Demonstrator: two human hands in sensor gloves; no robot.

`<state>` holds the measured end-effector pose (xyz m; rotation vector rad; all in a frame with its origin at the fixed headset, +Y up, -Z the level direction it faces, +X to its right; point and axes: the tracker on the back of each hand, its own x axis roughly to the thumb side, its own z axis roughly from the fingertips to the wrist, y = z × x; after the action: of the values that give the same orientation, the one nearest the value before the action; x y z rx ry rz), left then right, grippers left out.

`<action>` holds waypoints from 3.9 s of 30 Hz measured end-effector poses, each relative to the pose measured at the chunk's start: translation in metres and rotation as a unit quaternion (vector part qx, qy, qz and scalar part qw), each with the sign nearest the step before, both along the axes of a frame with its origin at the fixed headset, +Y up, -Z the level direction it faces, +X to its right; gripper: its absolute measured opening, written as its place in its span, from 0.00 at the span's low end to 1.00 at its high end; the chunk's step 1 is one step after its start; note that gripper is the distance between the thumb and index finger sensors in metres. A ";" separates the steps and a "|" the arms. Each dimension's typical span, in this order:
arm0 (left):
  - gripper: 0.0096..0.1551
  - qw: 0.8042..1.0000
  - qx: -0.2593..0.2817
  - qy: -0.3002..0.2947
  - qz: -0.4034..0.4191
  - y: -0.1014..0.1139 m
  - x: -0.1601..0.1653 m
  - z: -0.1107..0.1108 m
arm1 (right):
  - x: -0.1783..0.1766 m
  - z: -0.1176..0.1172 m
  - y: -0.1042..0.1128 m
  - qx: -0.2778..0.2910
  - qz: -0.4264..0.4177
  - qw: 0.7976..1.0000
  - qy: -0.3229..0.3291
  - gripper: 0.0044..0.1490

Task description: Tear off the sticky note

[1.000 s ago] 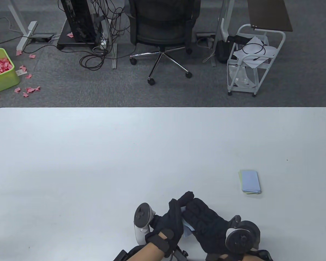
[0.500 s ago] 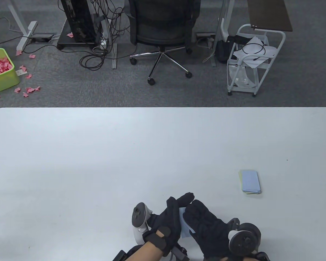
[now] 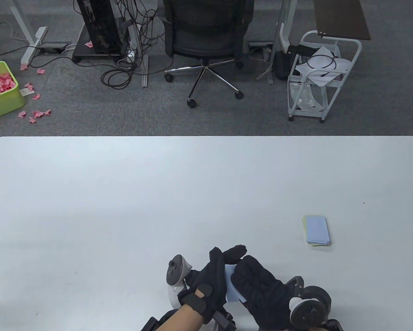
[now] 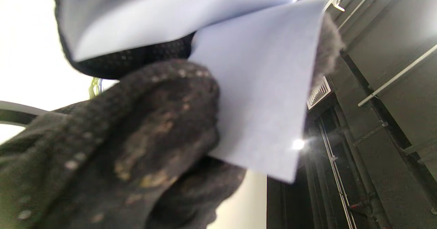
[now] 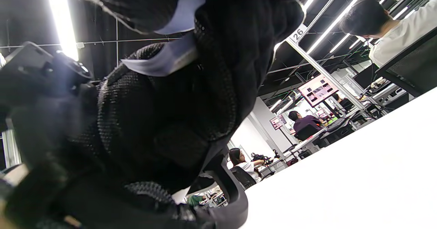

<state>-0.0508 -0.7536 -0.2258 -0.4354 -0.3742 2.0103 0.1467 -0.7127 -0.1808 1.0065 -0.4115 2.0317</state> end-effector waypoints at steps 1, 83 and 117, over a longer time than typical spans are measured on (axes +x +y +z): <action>0.50 1.000 -0.008 0.000 0.000 -0.001 0.000 0.000 | 0.000 -0.001 -0.001 -0.003 0.000 1.000 0.002 0.29; 0.50 0.998 -0.007 0.024 -0.052 -0.013 -0.044 -0.019 | 0.180 -0.151 -0.042 -0.232 0.306 0.870 -0.309 0.44; 0.51 0.998 -0.041 0.031 -0.038 -0.024 -0.051 -0.019 | 0.167 -0.161 -0.065 -0.347 0.377 0.813 -0.278 0.42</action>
<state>-0.1016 -0.7780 -0.2445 -0.4316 -0.2342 1.9641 0.3137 -0.7782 -0.3421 0.0602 0.5372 2.8504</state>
